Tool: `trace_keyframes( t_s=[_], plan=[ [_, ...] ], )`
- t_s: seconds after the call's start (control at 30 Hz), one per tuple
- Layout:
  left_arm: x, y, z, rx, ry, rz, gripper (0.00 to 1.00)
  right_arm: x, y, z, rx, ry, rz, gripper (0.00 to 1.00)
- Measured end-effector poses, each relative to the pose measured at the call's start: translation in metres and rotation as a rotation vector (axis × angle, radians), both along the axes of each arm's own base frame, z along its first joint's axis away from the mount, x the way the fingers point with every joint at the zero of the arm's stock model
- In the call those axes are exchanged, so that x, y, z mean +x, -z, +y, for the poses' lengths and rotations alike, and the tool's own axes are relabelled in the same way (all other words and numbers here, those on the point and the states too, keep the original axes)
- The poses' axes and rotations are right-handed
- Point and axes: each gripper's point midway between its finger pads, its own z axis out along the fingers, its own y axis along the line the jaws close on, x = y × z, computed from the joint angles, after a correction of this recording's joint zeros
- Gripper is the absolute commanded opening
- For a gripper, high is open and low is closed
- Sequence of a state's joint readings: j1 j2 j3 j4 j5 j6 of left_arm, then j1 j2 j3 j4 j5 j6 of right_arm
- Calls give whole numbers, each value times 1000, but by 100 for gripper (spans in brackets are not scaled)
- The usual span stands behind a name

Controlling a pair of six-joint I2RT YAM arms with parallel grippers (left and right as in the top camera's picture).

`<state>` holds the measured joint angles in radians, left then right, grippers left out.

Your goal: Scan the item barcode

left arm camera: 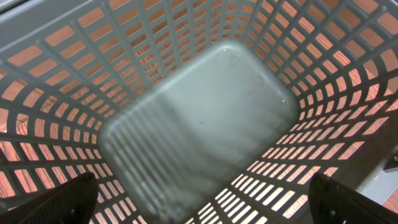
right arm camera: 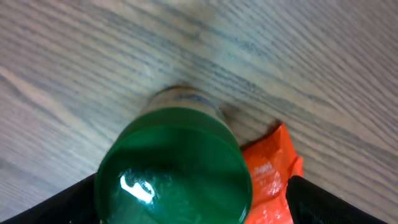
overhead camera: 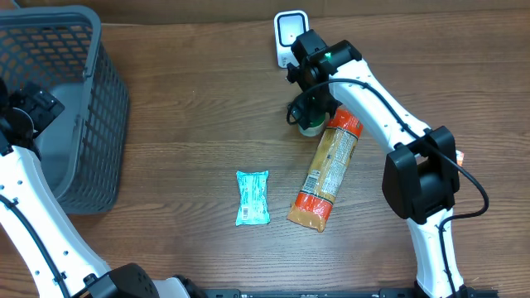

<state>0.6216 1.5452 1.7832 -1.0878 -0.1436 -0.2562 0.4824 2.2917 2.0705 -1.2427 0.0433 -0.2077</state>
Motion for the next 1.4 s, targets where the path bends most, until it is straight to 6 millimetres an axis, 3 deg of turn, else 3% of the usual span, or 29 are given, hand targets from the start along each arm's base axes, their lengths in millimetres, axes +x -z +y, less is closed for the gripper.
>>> trace_keyframes(
  t_s=[0.2, 0.43, 0.7, 0.9, 1.07, 1.1, 1.27, 1.4],
  plan=[
    [0, 0, 0, 0, 0, 0, 100, -2, 12, -1, 4, -1, 11, 88],
    [0, 0, 0, 0, 0, 0, 100, -6, 13, 8, 55, -5, 36, 71],
    [0, 0, 0, 0, 0, 0, 100, -5, 13, 11, 103, 211, 53, 61],
    [0, 0, 0, 0, 0, 0, 100, -9, 11, 17, 176, 556, 112, 62],
    [0, 0, 0, 0, 0, 0, 100, -20, 9, 38, 261, 843, 210, 63],
    [0, 0, 0, 0, 0, 0, 100, -24, 8, 45, 271, 887, 227, 68],
    [0, 0, 0, 0, 0, 0, 100, -45, 7, 76, 284, 954, 268, 69],
    [0, 0, 0, 0, 0, 0, 100, -53, 9, 84, 262, 939, 253, 69]
  ],
)
